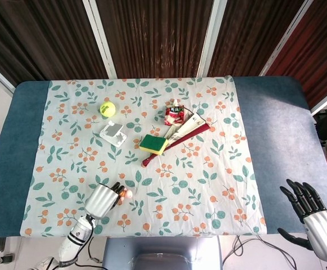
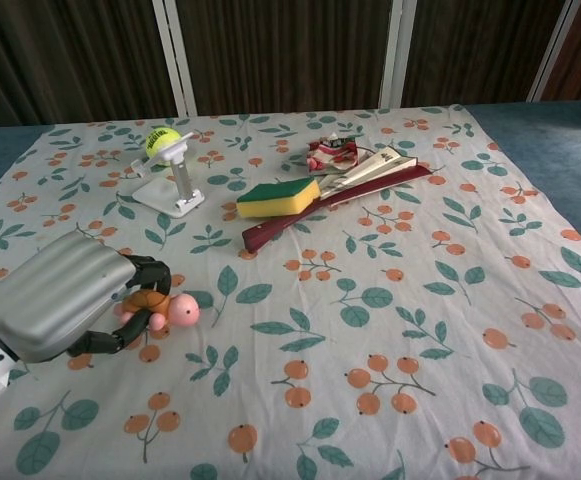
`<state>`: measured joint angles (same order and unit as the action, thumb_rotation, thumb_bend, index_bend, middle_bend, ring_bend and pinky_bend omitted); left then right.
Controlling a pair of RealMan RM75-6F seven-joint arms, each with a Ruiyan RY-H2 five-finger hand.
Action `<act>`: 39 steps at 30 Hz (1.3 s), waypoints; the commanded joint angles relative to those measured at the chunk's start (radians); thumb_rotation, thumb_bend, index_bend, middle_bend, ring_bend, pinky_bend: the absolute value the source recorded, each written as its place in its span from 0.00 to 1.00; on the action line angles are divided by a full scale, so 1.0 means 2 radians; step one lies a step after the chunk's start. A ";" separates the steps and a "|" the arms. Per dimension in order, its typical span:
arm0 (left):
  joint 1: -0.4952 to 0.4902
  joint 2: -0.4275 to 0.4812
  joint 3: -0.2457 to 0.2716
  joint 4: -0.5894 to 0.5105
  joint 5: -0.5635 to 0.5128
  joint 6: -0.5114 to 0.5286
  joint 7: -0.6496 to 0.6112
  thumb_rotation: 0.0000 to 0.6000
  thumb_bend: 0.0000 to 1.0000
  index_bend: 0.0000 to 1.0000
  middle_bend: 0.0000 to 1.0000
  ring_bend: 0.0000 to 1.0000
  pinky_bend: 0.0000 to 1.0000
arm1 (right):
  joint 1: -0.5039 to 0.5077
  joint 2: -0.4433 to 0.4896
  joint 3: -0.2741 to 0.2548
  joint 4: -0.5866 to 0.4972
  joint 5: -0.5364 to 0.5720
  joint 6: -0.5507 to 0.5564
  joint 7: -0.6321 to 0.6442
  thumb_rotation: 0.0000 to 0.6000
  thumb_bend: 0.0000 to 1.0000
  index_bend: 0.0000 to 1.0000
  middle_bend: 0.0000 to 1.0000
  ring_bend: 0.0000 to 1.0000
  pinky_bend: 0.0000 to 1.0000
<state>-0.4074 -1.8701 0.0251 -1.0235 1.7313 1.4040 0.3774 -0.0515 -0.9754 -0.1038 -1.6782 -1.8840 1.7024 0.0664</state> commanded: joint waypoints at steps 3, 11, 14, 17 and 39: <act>0.002 -0.003 0.005 0.006 -0.005 -0.008 -0.017 1.00 0.50 0.75 0.83 1.00 1.00 | 0.000 0.000 0.000 0.000 -0.001 0.000 0.000 1.00 0.08 0.00 0.00 0.00 0.00; 0.002 0.030 0.008 -0.052 -0.031 -0.048 -0.007 1.00 0.42 0.00 0.17 1.00 1.00 | 0.001 -0.001 0.001 0.000 0.000 -0.003 -0.003 1.00 0.08 0.00 0.00 0.00 0.00; 0.003 0.038 0.012 -0.069 -0.029 -0.046 -0.001 1.00 0.40 0.00 0.11 1.00 1.00 | 0.001 -0.002 0.001 -0.001 0.001 -0.005 -0.006 1.00 0.08 0.00 0.00 0.00 0.00; 0.007 0.048 0.016 -0.086 -0.026 -0.043 0.009 1.00 0.39 0.00 0.10 1.00 1.00 | 0.002 -0.003 0.001 -0.002 0.000 -0.008 -0.009 1.00 0.08 0.00 0.00 0.00 0.00; 0.173 0.320 0.096 -0.291 -0.040 0.165 -0.169 1.00 0.35 0.00 0.03 0.00 0.09 | 0.014 -0.018 -0.003 -0.013 0.004 -0.054 -0.052 1.00 0.08 0.00 0.00 0.00 0.00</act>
<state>-0.1236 -1.3221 0.1979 -1.5842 1.6844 1.6688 0.1869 -0.0302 -1.0049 -0.1094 -1.6982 -1.8790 1.6119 -0.0235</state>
